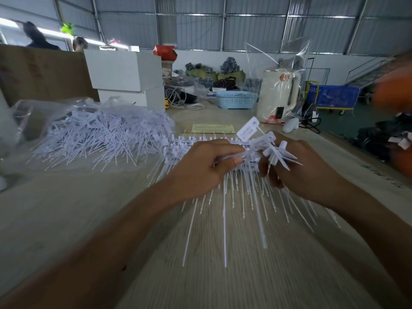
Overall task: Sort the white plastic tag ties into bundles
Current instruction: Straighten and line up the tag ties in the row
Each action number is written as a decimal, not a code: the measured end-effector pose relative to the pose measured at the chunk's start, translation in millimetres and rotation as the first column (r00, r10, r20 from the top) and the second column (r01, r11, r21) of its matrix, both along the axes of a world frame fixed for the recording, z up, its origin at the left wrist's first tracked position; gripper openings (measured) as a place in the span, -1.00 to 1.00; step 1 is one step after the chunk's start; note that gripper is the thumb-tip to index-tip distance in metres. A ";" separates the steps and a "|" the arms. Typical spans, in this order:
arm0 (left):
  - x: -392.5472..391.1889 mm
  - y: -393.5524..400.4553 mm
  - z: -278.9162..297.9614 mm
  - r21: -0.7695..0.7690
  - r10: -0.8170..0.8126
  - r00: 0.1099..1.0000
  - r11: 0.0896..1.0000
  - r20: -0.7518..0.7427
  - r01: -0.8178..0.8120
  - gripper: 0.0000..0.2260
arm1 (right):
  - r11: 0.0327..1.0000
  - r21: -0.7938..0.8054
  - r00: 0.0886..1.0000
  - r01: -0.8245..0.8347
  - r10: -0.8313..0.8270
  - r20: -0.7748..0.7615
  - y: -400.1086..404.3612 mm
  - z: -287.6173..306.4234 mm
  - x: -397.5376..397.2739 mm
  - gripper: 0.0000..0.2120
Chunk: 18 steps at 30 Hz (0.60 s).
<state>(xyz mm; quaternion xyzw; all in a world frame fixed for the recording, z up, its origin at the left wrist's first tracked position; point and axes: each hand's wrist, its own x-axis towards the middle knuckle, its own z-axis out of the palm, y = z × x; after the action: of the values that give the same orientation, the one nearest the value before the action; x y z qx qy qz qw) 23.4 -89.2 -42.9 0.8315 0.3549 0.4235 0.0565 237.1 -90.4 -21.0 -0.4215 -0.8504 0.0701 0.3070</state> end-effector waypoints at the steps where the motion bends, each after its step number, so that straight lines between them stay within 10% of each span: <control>1: -0.2 0.6 -0.4 -0.001 -0.003 1.000 1.000 0.006 0.003 -0.77 | 1.000 0.008 0.999 0.007 -0.007 -0.033 2.3 -4.8 0.5 -0.89; 7: 5.5 -4.8 -4.1 -0.005 -0.112 0.989 0.994 -0.101 0.112 -0.76 | 0.968 0.095 0.939 0.233 -0.198 -0.281 32.6 -3.7 32.8 -0.65; 10: 10.2 -6.4 -5.0 0.019 -0.086 0.993 0.996 -0.086 0.088 -0.75 | 0.966 -0.198 0.759 0.169 -0.255 -0.599 46.3 1.0 58.2 -0.63; 18: 1.9 -1.4 -10.1 -0.103 0.013 0.993 0.994 -0.115 -0.025 -0.70 | 0.980 -0.177 0.931 -0.088 0.018 -0.365 14.5 -8.5 12.2 -0.55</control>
<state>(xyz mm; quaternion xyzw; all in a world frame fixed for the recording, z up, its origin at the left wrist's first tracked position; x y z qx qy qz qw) 25.3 -90.7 -53.0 0.8470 0.3869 0.3568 0.0753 249.2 -75.9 -29.5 -0.4056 -0.7798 0.2360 0.4144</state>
